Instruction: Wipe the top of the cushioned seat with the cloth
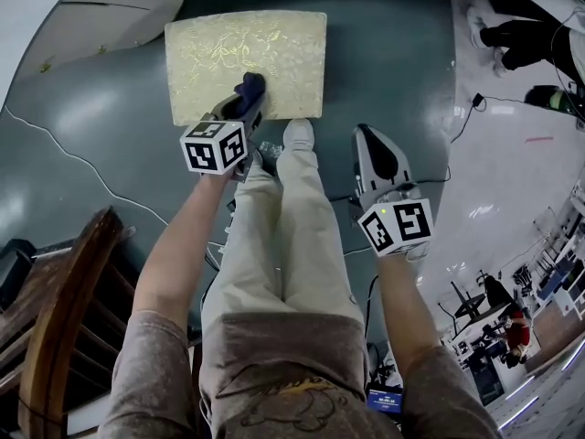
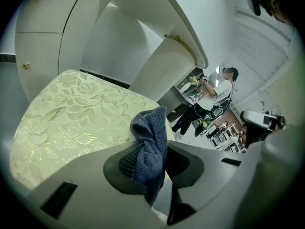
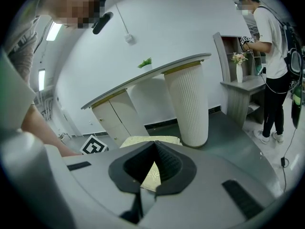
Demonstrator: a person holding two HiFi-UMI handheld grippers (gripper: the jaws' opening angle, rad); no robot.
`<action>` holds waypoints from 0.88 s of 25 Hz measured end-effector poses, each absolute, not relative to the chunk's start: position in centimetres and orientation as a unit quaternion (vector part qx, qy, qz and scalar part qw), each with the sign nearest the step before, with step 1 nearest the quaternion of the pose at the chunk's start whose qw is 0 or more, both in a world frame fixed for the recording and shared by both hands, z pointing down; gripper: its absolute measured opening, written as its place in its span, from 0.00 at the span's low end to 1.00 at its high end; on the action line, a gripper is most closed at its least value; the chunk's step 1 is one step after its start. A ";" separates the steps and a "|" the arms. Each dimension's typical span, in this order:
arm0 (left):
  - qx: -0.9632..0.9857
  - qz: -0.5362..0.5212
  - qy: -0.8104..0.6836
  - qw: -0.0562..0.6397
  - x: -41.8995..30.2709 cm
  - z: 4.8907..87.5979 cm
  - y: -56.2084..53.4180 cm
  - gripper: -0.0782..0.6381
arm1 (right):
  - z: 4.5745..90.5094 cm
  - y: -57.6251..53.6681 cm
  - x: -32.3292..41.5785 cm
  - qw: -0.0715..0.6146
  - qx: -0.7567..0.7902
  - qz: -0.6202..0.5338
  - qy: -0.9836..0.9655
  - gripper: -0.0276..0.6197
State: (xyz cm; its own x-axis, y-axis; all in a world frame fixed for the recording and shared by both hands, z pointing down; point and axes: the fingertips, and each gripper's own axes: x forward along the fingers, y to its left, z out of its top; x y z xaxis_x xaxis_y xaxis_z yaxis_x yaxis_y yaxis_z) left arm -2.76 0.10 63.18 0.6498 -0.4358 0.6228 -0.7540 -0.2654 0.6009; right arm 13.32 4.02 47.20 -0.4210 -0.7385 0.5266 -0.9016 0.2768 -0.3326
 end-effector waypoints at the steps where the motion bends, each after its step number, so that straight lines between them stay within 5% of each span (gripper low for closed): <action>1: 0.777 0.169 -0.380 0.472 -2.1 63.2 0.1 0.25 | 47.3 4.1 13.6 0.134 0.522 0.301 -0.787 0.05; 22: 0.808 0.180 -0.285 0.483 11.6 62.6 1.5 0.25 | 47.4 5.0 20.5 0.118 0.568 0.310 -0.753 0.05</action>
State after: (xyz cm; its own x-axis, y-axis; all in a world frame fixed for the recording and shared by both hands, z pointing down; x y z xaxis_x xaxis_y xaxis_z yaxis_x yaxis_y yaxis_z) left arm 11.57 1.46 62.57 0.7730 -0.2860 0.5663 -0.6343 -0.3707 0.6785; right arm 20.51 4.98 47.41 -0.3266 -0.7828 0.5296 -0.9288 0.1622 -0.3331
